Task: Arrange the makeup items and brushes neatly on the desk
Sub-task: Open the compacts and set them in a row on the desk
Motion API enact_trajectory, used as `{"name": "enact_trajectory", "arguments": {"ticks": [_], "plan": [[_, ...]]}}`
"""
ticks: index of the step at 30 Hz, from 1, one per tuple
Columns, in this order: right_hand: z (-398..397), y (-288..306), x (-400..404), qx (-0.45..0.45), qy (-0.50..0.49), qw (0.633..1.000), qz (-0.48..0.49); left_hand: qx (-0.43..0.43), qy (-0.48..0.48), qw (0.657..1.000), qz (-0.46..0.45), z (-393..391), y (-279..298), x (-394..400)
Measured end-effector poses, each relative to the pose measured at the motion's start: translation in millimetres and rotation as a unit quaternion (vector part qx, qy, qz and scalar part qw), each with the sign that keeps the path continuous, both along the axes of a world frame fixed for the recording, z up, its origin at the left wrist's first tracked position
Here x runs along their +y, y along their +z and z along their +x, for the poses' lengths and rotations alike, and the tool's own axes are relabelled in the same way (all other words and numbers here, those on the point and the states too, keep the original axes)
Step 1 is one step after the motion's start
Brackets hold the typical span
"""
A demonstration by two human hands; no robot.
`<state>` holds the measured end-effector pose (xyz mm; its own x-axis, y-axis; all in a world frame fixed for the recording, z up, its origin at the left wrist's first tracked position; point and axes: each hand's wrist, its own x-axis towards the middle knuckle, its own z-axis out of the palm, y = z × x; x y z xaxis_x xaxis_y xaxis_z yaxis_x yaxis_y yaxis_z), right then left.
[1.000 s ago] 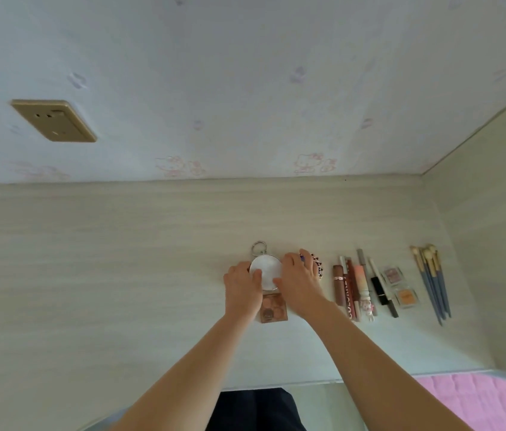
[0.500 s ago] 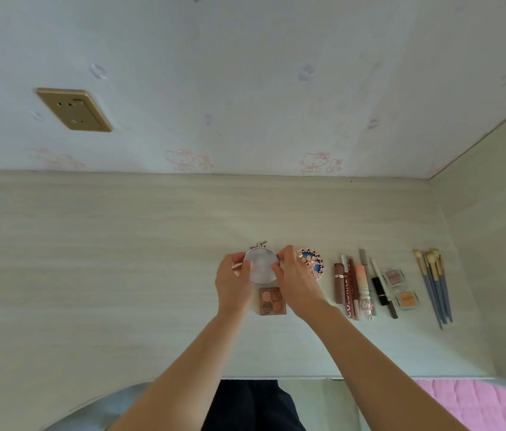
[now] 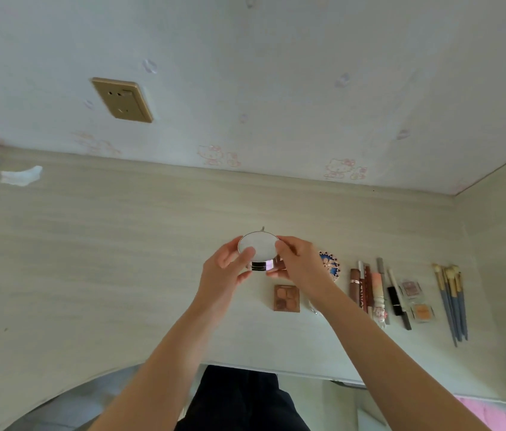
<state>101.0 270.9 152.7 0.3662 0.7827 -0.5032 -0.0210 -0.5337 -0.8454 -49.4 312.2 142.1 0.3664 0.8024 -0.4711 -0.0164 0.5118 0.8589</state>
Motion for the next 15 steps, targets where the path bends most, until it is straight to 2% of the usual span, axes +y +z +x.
{"name": "enact_trajectory", "arguments": {"ticks": [4, 10, 13, 15], "plan": [[-12, 8, 14, 0.046, -0.018, 0.999, -0.015, 0.049, -0.043, 0.996, 0.062, -17, 0, 9], [-42, 14, 36, 0.126, -0.053, 0.991, -0.007, 0.008, -0.075, 0.993, 0.088, -47, 3, 44], [-63, 18, 50, 0.065, -0.034, 0.997, -0.017, 0.010, -0.088, 0.991, 0.104, -66, 7, 68], [-77, 21, 59, -0.063, 0.000, 0.998, -0.027, 0.006, -0.096, 0.989, 0.110, -79, 10, 82]]}}
